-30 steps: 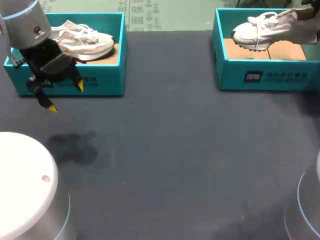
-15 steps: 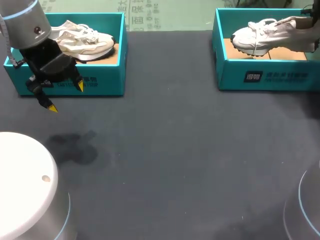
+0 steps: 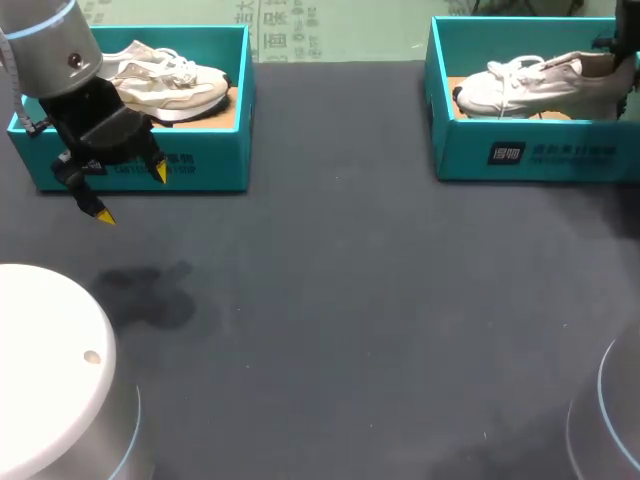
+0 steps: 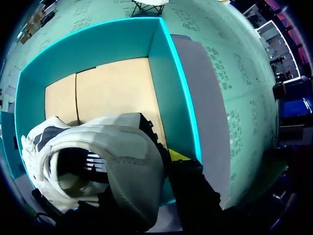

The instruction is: Take the shoe out of the shoebox, open the shoe tongue, remove and reinsert the insole, then place the shoe into the shoebox

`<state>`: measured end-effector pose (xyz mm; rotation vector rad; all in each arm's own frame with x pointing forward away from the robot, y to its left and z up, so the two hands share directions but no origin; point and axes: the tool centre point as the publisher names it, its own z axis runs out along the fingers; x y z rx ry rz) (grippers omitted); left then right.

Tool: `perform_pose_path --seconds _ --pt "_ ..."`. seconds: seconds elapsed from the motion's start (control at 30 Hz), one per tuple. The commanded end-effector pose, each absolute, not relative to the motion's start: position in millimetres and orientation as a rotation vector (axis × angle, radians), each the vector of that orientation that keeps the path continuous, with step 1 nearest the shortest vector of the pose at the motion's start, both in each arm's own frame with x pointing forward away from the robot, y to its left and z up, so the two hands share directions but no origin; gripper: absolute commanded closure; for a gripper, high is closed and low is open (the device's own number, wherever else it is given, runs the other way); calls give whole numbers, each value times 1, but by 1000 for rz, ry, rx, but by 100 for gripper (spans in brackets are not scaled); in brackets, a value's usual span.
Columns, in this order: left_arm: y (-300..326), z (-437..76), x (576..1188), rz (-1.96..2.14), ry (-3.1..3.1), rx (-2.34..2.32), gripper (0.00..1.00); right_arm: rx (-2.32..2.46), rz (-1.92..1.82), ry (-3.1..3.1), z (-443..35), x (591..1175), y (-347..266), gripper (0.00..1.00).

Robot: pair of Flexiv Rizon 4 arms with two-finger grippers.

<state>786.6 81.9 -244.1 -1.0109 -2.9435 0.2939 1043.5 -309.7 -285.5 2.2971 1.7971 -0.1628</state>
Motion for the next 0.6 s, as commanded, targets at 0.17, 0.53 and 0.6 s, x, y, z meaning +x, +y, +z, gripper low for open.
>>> perform_pose_path --seconds 0.17,0.53,0.6 --pt "82 -244 785 290 -2946 -1012 0 2306 -165 1818 -301 1042 -309 100" --pt "82 -244 785 290 -2946 -1012 0 2313 -189 1853 -320 1036 -310 100" --pt "82 -244 785 290 -2946 -1012 0 2316 -190 1855 -324 1035 -309 100"
